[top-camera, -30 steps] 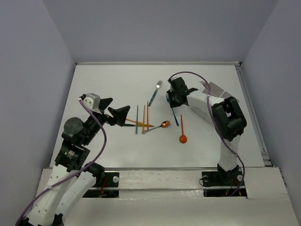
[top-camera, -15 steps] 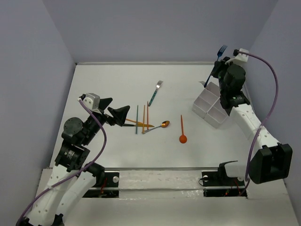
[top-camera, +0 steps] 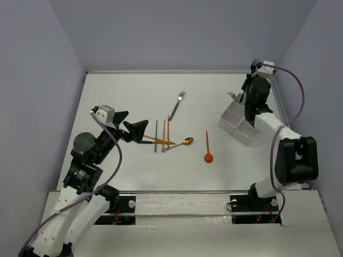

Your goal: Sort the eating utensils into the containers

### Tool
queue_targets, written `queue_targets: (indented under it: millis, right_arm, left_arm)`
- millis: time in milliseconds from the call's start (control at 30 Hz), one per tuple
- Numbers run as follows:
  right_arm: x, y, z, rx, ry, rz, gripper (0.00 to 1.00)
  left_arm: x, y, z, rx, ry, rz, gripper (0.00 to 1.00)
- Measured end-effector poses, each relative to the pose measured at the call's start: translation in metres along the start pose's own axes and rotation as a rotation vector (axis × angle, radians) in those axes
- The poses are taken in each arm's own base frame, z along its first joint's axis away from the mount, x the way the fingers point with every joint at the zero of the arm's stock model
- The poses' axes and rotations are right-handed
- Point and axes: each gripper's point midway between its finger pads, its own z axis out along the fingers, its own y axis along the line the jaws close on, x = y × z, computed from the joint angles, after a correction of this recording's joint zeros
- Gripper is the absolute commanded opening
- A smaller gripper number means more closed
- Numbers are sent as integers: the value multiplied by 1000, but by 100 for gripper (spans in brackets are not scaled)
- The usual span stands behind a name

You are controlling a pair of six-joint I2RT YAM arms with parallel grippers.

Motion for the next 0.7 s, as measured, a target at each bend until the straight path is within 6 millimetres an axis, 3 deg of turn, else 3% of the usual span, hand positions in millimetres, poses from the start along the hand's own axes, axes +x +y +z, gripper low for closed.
queue_targets:
  millis: [300,500,700]
  right_arm:
    - [13,-3,13,7,-18,-88,0]
    - [33,-4,16,4,5,-107,0]
    - [68,-9,1,0,70,-90,22]
  left_arm:
    - [1,0,1,-1,2,0,99]
    - [1,0,1,-1,2,0,99]
    - [1,0,1,-1,2,0,99]
